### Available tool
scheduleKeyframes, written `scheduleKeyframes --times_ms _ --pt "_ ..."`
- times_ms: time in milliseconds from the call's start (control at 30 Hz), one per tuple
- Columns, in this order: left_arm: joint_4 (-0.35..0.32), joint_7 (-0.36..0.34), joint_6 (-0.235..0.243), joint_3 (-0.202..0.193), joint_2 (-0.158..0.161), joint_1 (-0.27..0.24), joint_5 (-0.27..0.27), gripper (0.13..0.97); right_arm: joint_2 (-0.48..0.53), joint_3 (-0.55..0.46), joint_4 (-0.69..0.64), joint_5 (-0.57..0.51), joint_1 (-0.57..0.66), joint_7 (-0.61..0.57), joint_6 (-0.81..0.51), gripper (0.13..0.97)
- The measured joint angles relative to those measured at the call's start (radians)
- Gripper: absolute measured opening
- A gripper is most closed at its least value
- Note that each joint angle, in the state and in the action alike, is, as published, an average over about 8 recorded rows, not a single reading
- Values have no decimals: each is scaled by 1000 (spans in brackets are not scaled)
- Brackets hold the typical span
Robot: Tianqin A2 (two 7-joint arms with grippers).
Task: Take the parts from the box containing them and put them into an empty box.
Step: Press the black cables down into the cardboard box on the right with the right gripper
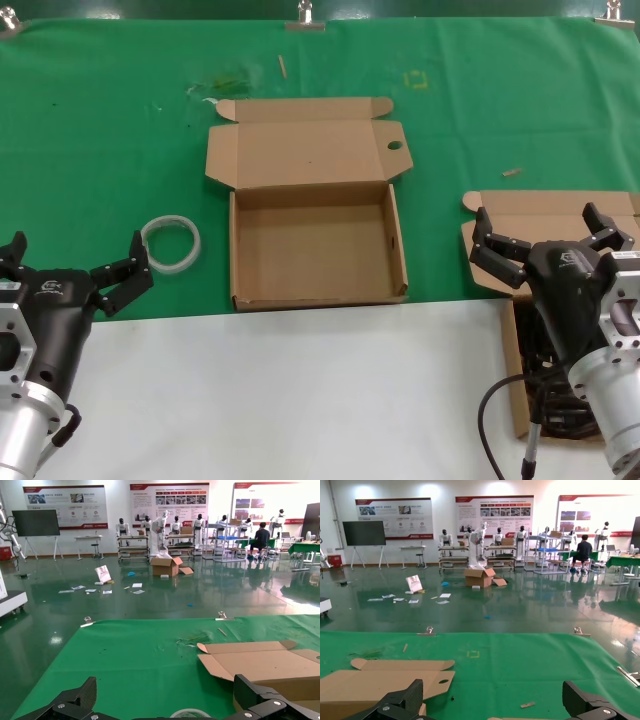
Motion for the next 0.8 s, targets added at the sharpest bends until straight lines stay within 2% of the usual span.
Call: scheduleKeyframes --times_ms 800 --pt "0 0 0 0 0 0 0 966 0 0 0 0 0 0 0 966"
